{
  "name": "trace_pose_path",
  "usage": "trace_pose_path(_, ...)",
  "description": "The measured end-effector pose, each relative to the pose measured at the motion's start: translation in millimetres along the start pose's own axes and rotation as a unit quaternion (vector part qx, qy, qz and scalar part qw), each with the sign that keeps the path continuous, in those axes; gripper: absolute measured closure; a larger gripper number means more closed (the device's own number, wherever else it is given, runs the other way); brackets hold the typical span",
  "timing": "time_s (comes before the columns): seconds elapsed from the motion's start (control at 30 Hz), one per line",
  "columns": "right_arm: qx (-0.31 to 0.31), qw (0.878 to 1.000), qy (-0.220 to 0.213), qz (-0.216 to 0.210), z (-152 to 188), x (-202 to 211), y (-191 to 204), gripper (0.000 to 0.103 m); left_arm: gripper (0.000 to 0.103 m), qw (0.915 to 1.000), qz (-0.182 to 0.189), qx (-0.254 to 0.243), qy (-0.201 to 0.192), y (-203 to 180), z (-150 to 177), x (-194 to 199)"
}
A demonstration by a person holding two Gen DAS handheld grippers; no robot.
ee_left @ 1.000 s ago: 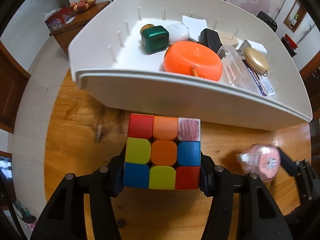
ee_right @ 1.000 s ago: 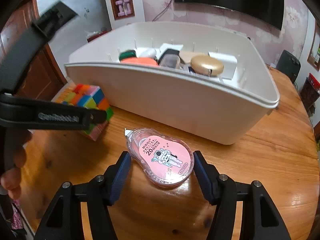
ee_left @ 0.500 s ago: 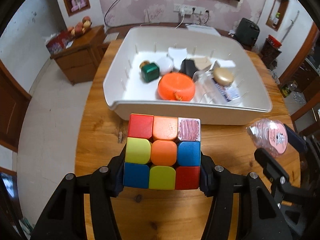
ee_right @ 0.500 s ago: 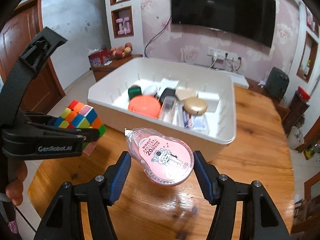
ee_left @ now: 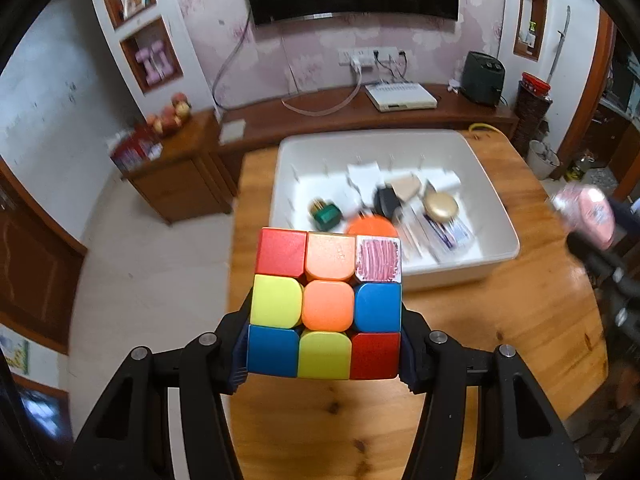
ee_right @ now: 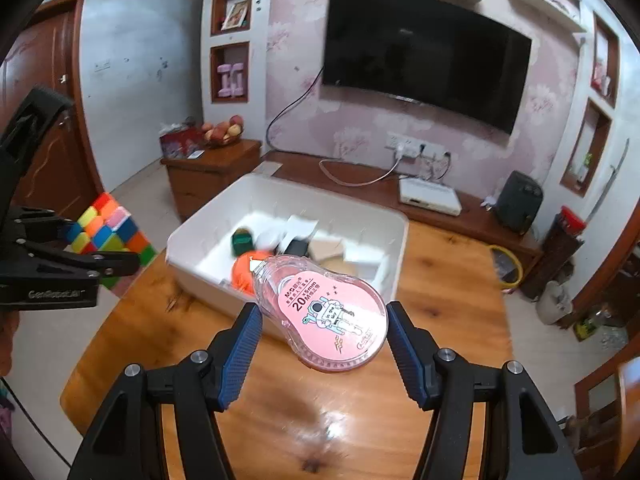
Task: Organize rigid objects
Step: 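Lift the cube and pink dispenser over the white bin and release both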
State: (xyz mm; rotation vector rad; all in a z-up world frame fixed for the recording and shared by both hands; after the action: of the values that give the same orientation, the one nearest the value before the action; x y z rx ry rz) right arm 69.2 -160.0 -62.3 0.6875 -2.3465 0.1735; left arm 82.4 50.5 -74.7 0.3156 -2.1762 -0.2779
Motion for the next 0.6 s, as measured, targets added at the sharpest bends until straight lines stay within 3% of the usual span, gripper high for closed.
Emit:
trace_pose_path(0.3, -0.015, 0.998, -0.052, 0.017, -111.0, 25.3, -22.5, 0.039, 0.043, 0.9991, -0.022, 0.009, -0.036, 14.4, -78.0, 13.4)
trace_pose_path(0.47, -0.046, 0.998, -0.030, 0.020, -154.2, -2.2, -41.2, 0.039, 0.043, 0.9995, -0.013, 0.027, -0.011, 14.0, -115.2, -16.6)
trace_pose_path(0.6, -0.071, 0.997, 0.005, 0.026, -166.1, -41.3, -59.7, 0.039, 0.043, 0.9992, -0.033, 0.020, 0.006, 5.3, -131.2, -52.0)
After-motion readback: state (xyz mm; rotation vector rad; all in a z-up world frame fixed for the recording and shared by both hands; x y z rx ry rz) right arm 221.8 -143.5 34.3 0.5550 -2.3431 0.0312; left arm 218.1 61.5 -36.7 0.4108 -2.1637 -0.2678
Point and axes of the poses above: each gripper's, at about its wrist camera, not at the fingertips, and x roughly against the way its jaws point, y to its left, z to its underside, the point moved 5 cm from there along -x, roughly the way its jaws point, and after that the axes turned 13 degrees about -z, right-handed, at the moved point
